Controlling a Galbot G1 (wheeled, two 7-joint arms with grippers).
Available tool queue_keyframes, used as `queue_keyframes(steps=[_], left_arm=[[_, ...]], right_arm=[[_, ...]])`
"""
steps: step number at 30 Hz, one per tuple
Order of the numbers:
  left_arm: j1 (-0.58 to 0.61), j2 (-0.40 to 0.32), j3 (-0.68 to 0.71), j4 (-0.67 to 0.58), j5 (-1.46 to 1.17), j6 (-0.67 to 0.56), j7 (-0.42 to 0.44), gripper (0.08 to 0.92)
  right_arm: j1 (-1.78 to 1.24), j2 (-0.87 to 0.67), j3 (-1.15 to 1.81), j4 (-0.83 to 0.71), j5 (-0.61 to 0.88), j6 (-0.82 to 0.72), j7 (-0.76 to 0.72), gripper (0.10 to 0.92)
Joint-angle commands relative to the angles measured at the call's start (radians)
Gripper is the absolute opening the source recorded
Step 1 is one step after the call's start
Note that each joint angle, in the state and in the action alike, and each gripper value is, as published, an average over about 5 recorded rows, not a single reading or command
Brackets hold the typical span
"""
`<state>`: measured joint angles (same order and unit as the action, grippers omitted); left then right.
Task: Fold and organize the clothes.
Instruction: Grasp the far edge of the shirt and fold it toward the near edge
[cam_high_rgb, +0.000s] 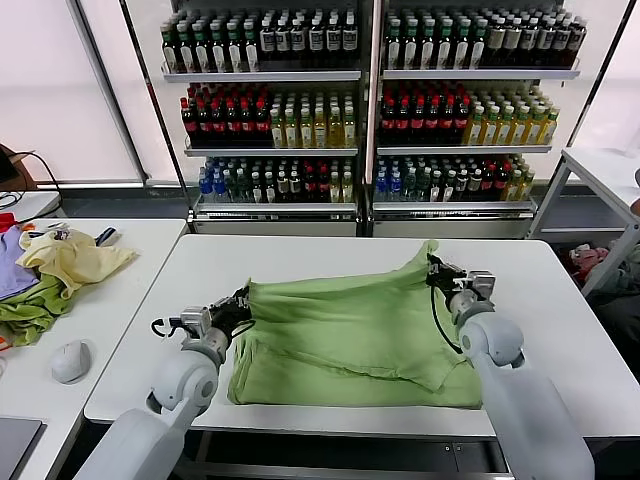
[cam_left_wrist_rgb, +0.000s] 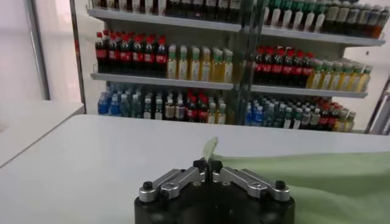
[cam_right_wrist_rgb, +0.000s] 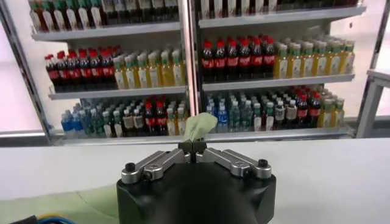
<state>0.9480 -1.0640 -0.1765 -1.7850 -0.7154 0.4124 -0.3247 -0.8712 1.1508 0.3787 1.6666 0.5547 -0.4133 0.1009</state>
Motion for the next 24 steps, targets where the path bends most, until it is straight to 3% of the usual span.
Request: queue_keyframes(steps=[1,8,18,24], left_arm=[[0.183,0.063,-0.053,-0.158,-0.013,0.017,0.028,0.100],[0.208,0.075,-0.035,-0.137,0.071,0.048,0.054,0.100],[0.199,0.066,-0.004,-0.084,0.231,0.067,0.082,0.102],[0.220,0.044,-0.019,-0.127,0.246,0.058,0.077,0.216]], right_arm=[[-0.298,-0.010,0.141,0.275,0.008,-0.005,0.007,0.114],[-0.428,0.032,0.197,0.334,-0.041,-0.014,0.022,0.114],[-0.449,0.071,0.173,0.288,-0.102,-0.036,0.038,0.114],[-0.450,0.077,0.159,0.305,-0.149,-0.052,0.020,0.140]])
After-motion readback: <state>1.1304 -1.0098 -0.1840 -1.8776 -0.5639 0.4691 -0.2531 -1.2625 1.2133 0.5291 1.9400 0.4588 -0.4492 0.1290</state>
